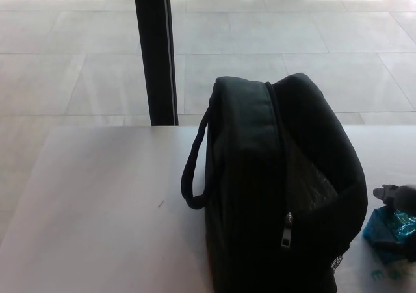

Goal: The robot uses its right hand to pick up the cube kept on the middle of the desk and put it inside the bag next to it

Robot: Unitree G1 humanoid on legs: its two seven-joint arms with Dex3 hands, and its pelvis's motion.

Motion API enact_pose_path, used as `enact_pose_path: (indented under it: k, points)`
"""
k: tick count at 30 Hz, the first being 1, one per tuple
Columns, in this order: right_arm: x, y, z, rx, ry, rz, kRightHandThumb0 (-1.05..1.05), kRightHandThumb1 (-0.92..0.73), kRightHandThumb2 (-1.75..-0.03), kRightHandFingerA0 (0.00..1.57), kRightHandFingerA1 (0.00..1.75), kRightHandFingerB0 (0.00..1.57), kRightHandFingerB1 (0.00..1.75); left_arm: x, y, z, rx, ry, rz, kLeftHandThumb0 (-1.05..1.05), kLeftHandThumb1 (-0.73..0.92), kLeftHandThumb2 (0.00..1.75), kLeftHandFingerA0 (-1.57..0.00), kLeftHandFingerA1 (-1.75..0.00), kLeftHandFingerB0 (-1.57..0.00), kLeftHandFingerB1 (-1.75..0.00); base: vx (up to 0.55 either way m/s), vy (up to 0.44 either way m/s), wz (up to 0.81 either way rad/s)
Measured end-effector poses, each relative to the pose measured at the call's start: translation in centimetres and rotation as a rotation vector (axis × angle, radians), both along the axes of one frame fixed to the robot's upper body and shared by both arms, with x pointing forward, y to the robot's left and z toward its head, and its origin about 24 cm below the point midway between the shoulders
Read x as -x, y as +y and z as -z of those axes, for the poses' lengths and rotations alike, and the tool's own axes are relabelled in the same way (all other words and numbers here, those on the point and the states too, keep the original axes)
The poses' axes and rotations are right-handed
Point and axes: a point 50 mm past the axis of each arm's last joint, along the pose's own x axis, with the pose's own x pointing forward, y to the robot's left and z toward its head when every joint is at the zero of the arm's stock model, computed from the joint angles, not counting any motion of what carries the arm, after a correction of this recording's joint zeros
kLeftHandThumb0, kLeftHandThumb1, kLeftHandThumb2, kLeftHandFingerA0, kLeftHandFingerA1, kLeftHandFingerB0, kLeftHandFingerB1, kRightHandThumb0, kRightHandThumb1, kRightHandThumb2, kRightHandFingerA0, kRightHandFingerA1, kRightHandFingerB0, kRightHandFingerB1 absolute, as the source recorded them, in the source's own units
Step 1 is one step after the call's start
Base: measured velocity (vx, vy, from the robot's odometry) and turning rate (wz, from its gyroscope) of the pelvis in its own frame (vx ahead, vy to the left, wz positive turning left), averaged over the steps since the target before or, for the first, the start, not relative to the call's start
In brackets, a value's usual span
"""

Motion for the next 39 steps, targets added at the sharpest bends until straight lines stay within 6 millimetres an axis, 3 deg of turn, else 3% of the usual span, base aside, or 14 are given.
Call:
enact_pose_path:
  k: [8,11,15,16,17,22,25,28,29,30,31,32,38,39]
  points:
    - [-0.4,0.2,-0.6,0.118,0.089,-0.058,-0.57,-0.33,-0.70,0.13,0.71,0.00,0.07,-0.2,0.0,-0.1,0.000,-0.007,0.001,-0.68,0.57,0.94,-0.32,-0.61,-0.22,-0.51,0.00,0.000,0.00]
    - [-0.1,0.3,-0.6,0.194,0.105,-0.092,-0.17,-0.46,-0.74,0.69,1.21,0.00,0.00,-0.3,0.0,-0.2,0.000,-0.010,0.003,-0.67,0.57,0.93,-0.31,-0.60,-0.22,-0.51,0.00,0.000,0.00]
    - [0.9,0.3,0.1,0.278,0.091,-0.129,-0.16,-0.53,-0.81,0.52,1.11,0.05,0.09,-0.3,0.0,-0.2,0.000,-0.010,0.000,-0.58,0.74,0.61,-0.30,-0.51,-0.29,-0.41,0.00,0.000,0.00]
    - [1.1,0.3,0.4,0.294,0.087,-0.133,-0.23,-0.68,-0.62,0.48,1.55,0.01,0.32,-0.4,0.0,-0.2,0.001,-0.011,0.000,-0.62,0.56,0.94,-0.30,-0.60,-0.19,-0.50,0.00,0.000,0.00]
    - [1.2,0.1,0.6,0.312,0.077,-0.133,-0.25,-0.72,-0.62,0.47,1.55,0.06,0.30,-0.4,0.0,-0.3,0.000,-0.012,0.000,-0.58,0.74,0.61,-0.30,-0.51,-0.28,-0.41,0.00,0.000,0.00]
    - [1.7,-0.5,1.5,0.395,0.002,-0.148,-0.26,-0.75,-0.63,0.58,1.50,0.42,0.38,-0.5,0.0,-0.3,-0.001,-0.013,0.003,-0.64,0.57,0.94,-0.32,-0.60,-0.22,-0.50,0.00,0.000,0.00]
    - [1.6,-0.6,1.4,0.415,-0.054,-0.165,-0.24,-0.76,-0.62,0.83,1.73,0.77,1.22,-0.5,0.0,-0.3,0.000,-0.013,0.003,-0.65,0.55,0.93,-0.33,-0.61,-0.23,-0.51,0.00,0.000,0.00]
    - [1.5,-0.7,1.2,0.419,-0.119,-0.179,-0.27,-0.79,-0.64,0.80,1.75,0.72,1.29,-0.5,0.0,-0.3,0.000,-0.014,0.003,-0.67,0.56,0.92,-0.31,-0.60,-0.25,-0.52,0.00,0.000,0.00]
    - [1.5,-0.8,1.2,0.420,-0.127,-0.181,-0.29,-0.77,-0.61,0.79,1.75,0.74,1.02,-0.5,0.0,-0.3,0.000,-0.014,0.004,-0.67,0.56,0.92,-0.31,-0.60,-0.25,-0.52,0.00,0.000,0.00]
    - [1.5,-0.9,1.2,0.421,-0.146,-0.185,-0.36,-0.54,-0.94,1.11,1.34,0.77,0.90,-0.5,0.0,-0.3,0.000,-0.014,0.004,-0.67,0.56,0.93,-0.32,-0.61,-0.24,-0.51,0.00,0.000,0.00]
    - [1.5,-0.9,1.2,0.421,-0.165,-0.190,-0.30,-0.73,-0.62,0.83,1.75,0.78,1.07,-0.5,0.0,-0.3,0.000,-0.014,0.004,-0.67,0.56,0.92,-0.31,-0.60,-0.23,-0.51,0.00,0.000,0.00]
    - [1.5,-1.0,1.2,0.420,-0.182,-0.194,-0.30,-0.75,-0.64,0.82,1.75,0.70,1.34,-0.5,0.0,-0.3,0.000,-0.015,0.005,-0.66,0.55,0.92,-0.31,-0.60,-0.24,-0.51,0.00,0.000,0.00]
    - [1.9,-1.4,1.5,0.408,-0.265,-0.221,-0.25,-0.78,-0.70,0.82,1.75,0.72,1.35,-0.5,0.0,-0.3,0.000,-0.015,0.005,-0.66,0.54,0.91,-0.31,-0.60,-0.24,-0.52,0.00,0.000,0.00]
    - [1.9,-1.5,1.6,0.406,-0.275,-0.224,-0.26,-0.74,-0.70,0.80,1.75,0.80,1.07,-0.5,0.0,-0.3,0.000,-0.015,0.005,-0.64,0.55,0.92,-0.33,-0.61,-0.24,-0.51,0.00,0.000,0.00]
